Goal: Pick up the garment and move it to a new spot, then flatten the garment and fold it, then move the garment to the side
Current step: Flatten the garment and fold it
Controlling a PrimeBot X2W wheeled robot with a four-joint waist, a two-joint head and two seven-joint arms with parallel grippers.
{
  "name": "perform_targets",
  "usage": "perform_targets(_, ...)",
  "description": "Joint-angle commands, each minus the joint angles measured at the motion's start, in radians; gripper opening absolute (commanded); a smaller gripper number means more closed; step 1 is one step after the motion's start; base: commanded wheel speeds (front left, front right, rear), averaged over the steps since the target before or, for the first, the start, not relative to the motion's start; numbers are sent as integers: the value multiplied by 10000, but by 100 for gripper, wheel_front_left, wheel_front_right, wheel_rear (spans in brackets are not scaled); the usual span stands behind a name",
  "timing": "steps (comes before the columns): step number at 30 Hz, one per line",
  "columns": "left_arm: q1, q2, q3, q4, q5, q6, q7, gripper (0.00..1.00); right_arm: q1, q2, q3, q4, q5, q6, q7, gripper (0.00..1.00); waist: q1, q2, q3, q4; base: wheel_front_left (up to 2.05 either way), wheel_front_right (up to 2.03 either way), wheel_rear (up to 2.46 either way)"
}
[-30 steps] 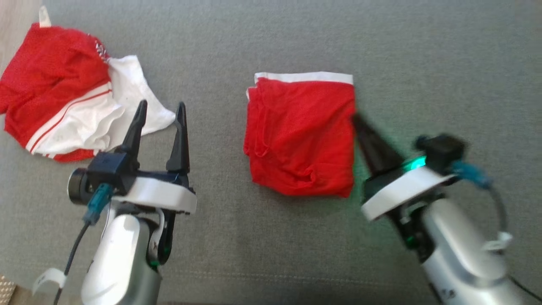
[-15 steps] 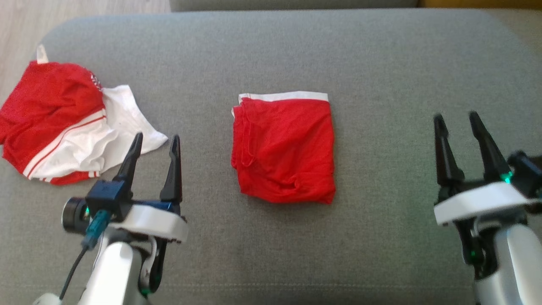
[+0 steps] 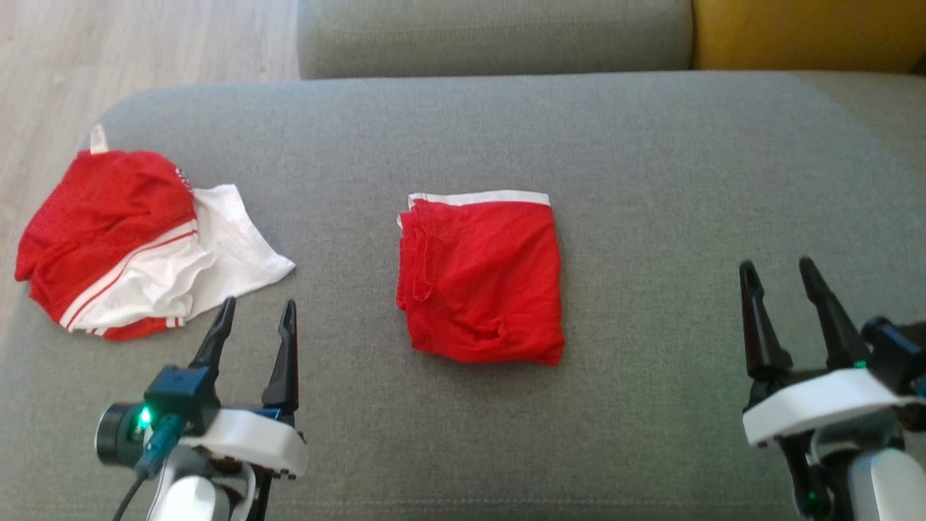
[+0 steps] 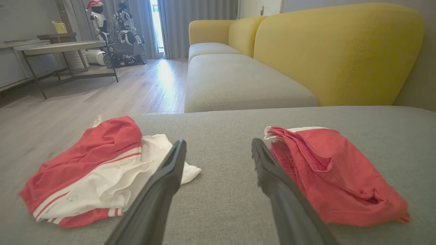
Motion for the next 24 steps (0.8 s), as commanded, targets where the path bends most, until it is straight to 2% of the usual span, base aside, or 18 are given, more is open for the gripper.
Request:
perform_targets(1,-245,174,387,-415,-88,67,14,100,-59,7,202,-475,-29,33,105,100,0,-1,-161,32,0,0,0)
perform_targets(24,-18,317,254,-708,-240,214,205,100,271,107,346,-887,-102,33,558,100,0,-1,-305,70,0,0,0)
